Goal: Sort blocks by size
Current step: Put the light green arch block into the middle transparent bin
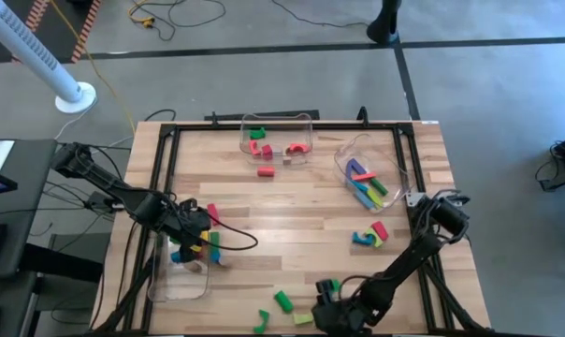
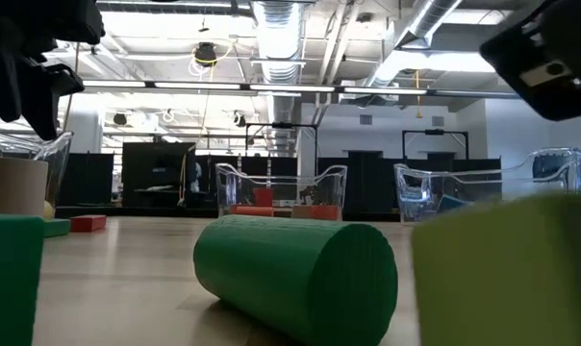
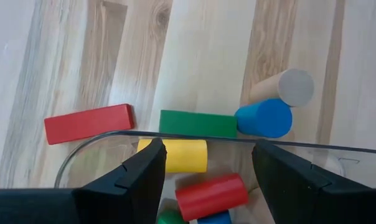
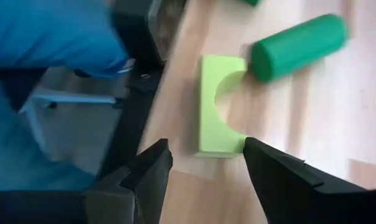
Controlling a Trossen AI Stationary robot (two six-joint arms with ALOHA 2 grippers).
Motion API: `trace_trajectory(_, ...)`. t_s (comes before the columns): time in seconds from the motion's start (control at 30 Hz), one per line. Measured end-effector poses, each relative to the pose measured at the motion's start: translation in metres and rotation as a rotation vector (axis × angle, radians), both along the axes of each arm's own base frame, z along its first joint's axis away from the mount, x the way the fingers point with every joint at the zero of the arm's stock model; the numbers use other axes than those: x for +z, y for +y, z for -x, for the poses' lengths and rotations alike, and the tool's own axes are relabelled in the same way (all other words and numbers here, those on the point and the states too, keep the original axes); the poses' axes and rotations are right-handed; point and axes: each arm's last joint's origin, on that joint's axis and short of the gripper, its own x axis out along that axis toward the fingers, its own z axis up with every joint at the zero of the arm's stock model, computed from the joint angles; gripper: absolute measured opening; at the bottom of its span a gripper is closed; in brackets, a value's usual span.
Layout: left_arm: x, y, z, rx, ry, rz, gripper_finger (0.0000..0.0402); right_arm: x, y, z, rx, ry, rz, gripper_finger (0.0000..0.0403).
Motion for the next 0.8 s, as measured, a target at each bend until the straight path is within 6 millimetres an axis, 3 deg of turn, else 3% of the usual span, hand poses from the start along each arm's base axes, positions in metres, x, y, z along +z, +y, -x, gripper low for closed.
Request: trace_trajectory(0.8, 0.0, 0.0001, 0.0, -0.002, -0.001, -0.005, 0.0229, -0.0057, -0.0062, -0.0087, -0.049, -0.048, 0.057, 0.0244)
